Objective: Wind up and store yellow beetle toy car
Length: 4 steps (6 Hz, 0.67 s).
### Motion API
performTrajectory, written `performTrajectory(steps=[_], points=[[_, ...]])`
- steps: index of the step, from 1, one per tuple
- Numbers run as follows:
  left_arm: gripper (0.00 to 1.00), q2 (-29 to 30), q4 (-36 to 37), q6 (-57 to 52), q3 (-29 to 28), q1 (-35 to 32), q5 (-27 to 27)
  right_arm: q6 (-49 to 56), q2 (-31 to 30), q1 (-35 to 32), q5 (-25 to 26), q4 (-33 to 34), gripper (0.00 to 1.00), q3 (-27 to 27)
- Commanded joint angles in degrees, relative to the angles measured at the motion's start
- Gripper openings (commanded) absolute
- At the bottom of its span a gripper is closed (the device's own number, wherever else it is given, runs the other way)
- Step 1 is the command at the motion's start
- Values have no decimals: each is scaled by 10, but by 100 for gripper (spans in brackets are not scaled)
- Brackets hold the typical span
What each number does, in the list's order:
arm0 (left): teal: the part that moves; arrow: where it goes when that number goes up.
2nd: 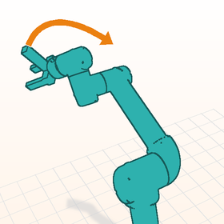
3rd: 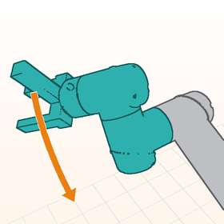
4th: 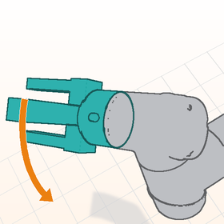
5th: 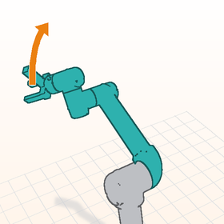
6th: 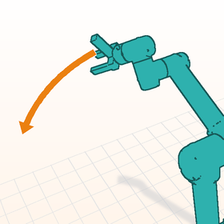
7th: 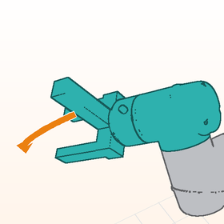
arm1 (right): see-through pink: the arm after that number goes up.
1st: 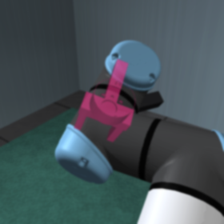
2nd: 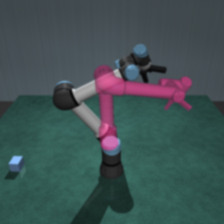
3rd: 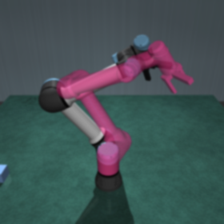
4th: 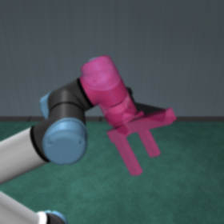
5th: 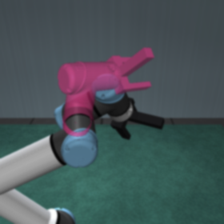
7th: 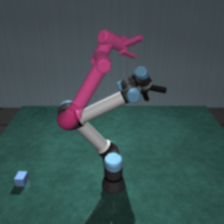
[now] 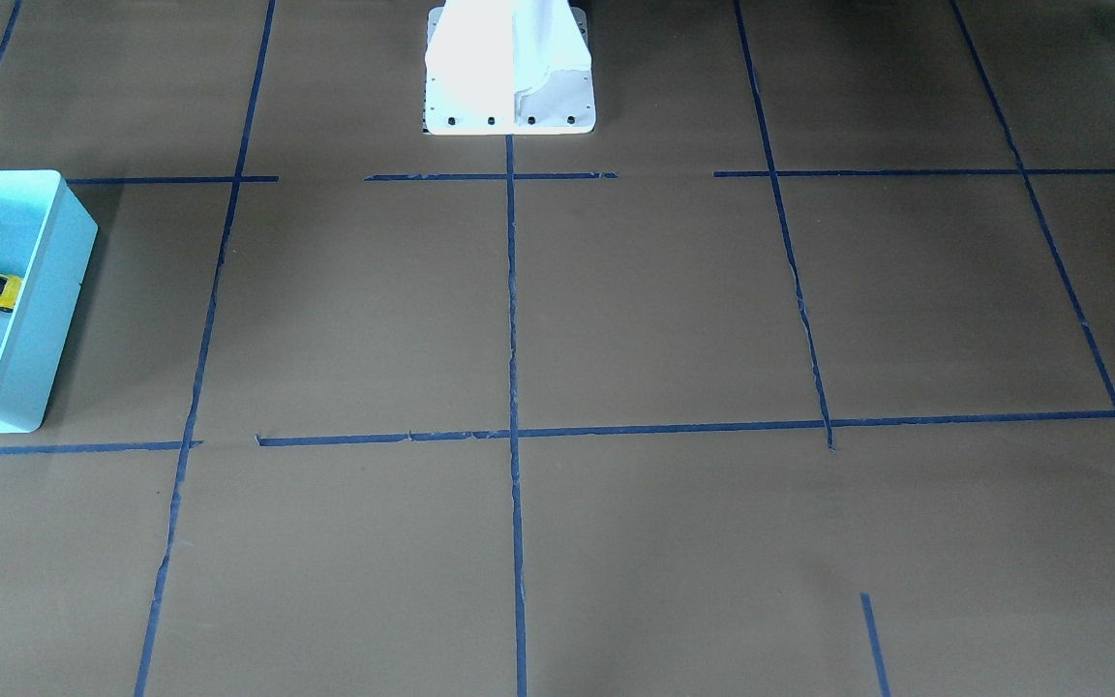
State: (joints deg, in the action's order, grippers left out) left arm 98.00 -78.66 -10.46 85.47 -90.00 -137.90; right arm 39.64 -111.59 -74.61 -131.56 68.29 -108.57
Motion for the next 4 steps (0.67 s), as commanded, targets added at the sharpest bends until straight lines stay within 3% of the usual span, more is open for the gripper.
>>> performTrajectory(steps=[1,2,3,4], points=[[100,0,0,0,-1,0,0,0,57,-113,-14,216,100,-9],[100,0,0,0,-1,0,0,-13,88,-137,-10,306,100,-5],[100,0,0,0,0,1,0,-132,129,-173,-17,450,100,-2],[100,0,0,0,-1,1,0,-179,143,-180,-16,497,100,-9]])
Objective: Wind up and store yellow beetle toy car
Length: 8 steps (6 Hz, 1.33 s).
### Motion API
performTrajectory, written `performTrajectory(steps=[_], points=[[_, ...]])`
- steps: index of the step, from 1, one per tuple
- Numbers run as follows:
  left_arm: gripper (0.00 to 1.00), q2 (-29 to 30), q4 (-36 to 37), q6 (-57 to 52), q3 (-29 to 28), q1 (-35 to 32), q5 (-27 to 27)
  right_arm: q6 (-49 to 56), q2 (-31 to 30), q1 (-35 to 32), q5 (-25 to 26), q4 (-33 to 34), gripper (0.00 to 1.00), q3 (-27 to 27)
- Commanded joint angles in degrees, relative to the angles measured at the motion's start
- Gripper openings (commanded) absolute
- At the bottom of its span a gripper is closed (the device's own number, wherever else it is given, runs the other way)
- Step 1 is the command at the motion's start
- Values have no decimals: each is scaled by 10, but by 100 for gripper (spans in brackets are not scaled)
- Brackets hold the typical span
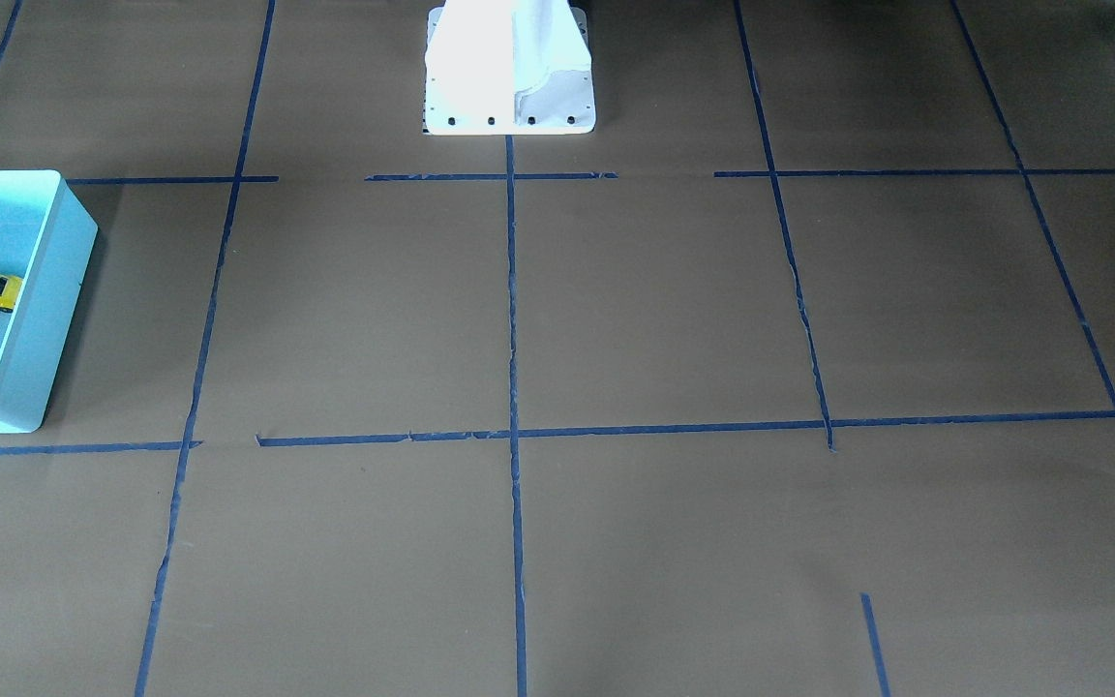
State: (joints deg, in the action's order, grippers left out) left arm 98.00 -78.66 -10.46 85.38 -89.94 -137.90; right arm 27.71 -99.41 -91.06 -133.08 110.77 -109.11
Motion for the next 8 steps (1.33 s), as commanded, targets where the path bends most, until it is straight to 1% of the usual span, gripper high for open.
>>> performTrajectory(steps=[1,2,3,4,6,8], points=[[100,0,0,0,0,0,0,-64,21,-37,-9,64,100,22],[100,0,0,0,0,0,0,-176,19,-68,-12,43,100,30],[100,0,0,0,0,0,0,-240,12,-69,18,-47,100,35],[100,0,0,0,0,0,0,-241,1,-68,27,-91,100,40],[100,0,0,0,1,0,-1,-238,1,-68,26,-115,100,44],[100,1,0,1,10,0,-1,-238,0,-68,11,-110,100,50]])
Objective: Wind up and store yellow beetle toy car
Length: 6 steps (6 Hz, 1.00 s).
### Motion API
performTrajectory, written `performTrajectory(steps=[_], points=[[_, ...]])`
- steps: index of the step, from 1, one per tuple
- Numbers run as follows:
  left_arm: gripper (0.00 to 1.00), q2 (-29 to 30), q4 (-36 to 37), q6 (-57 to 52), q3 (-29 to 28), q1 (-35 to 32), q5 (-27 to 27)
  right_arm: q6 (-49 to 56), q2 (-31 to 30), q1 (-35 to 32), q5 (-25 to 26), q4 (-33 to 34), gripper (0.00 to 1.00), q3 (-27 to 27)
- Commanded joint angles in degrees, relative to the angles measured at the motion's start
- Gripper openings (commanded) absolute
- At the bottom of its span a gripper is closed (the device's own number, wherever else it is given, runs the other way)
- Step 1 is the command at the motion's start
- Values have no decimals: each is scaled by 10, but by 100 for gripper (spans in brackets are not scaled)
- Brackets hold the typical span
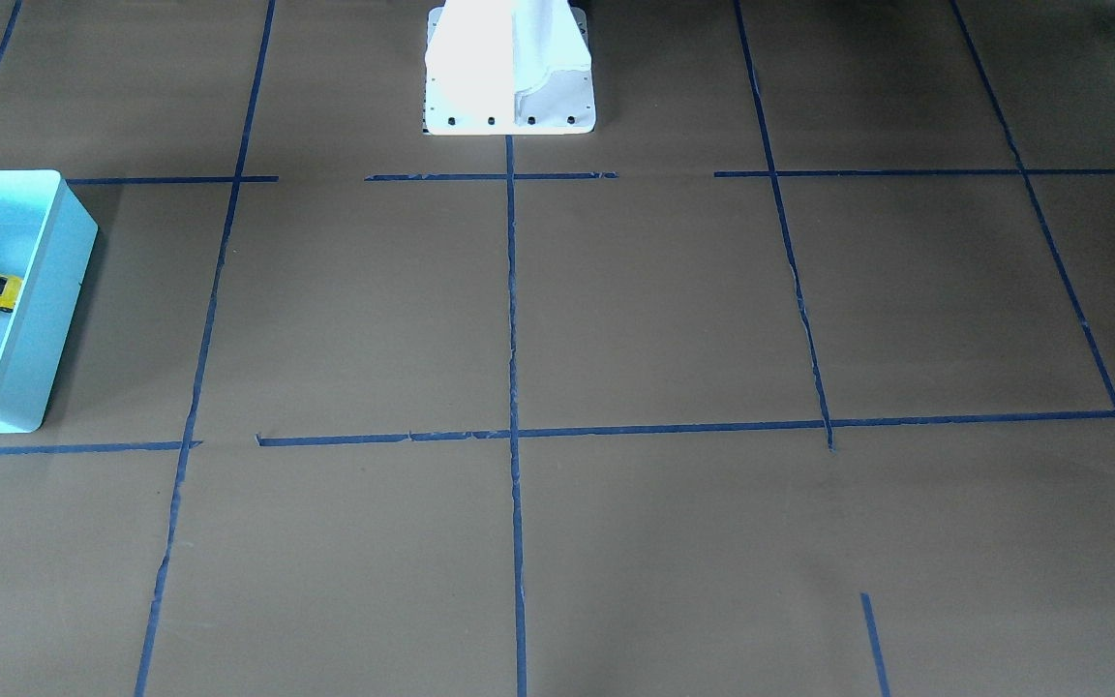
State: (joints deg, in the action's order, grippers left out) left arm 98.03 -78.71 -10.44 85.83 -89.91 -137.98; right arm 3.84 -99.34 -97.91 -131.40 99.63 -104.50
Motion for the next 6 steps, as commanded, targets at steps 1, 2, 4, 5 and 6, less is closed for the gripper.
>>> performTrajectory(steps=[1,2,4,5,6], points=[[100,1,-1,-6,4,1,-1,2,-1,0,-5,2,100,7],[100,0,-23,-6,-4,2,-1,2,-1,0,-7,2,100,7],[100,0,-44,0,-13,10,3,2,-5,0,-6,2,100,9],[100,0,-45,1,-17,11,1,2,-15,0,-7,2,100,9],[100,0,-44,1,-19,11,1,2,-20,0,-7,2,100,7]])
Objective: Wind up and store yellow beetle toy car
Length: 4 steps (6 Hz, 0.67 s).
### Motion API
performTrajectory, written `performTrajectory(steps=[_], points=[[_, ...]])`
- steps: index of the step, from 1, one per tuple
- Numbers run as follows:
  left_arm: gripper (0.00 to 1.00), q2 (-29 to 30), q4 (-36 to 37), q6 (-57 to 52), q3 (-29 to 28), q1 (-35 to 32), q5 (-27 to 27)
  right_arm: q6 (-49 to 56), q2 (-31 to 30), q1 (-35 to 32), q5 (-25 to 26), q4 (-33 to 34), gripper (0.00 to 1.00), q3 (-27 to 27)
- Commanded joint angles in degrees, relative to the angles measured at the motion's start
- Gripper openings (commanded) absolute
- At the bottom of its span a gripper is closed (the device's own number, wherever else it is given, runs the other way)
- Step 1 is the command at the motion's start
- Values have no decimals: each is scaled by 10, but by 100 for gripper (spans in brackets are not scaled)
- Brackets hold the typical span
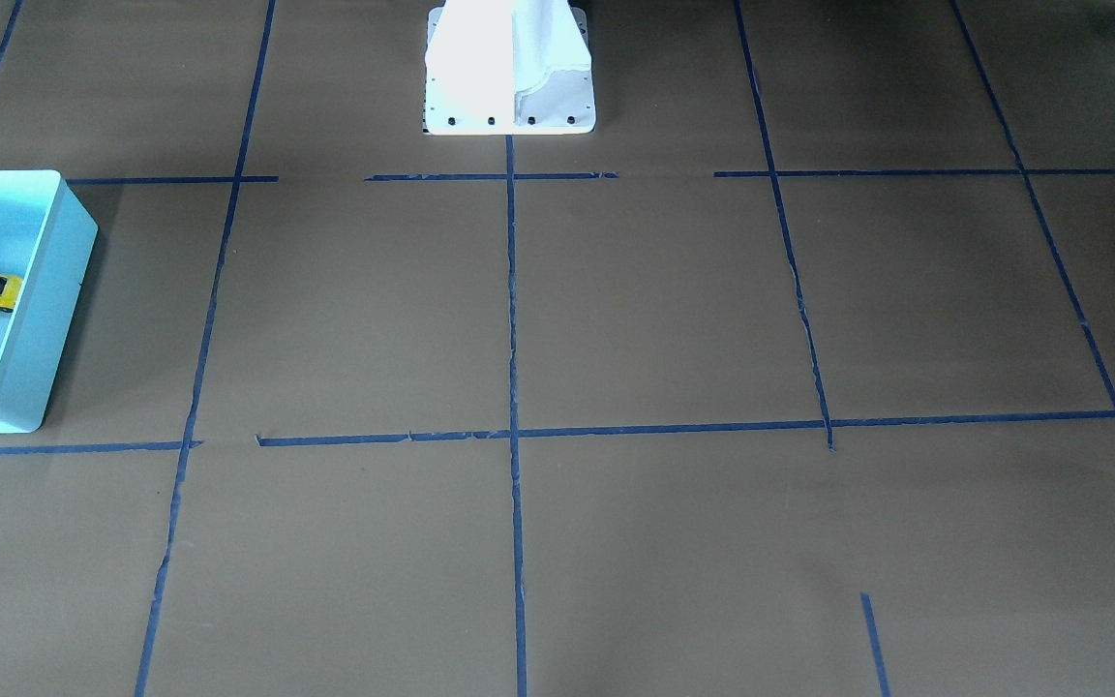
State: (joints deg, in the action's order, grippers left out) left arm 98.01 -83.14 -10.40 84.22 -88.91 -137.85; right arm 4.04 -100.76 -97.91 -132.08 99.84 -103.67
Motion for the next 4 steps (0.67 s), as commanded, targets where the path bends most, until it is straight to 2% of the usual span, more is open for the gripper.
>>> performTrajectory(steps=[1,4], points=[[100,1,3,1,-2,1,0,0,-6,0,0,1,100,-1],[100,2,8,1,-1,1,0,-1,-6,0,-1,0,100,-2]])
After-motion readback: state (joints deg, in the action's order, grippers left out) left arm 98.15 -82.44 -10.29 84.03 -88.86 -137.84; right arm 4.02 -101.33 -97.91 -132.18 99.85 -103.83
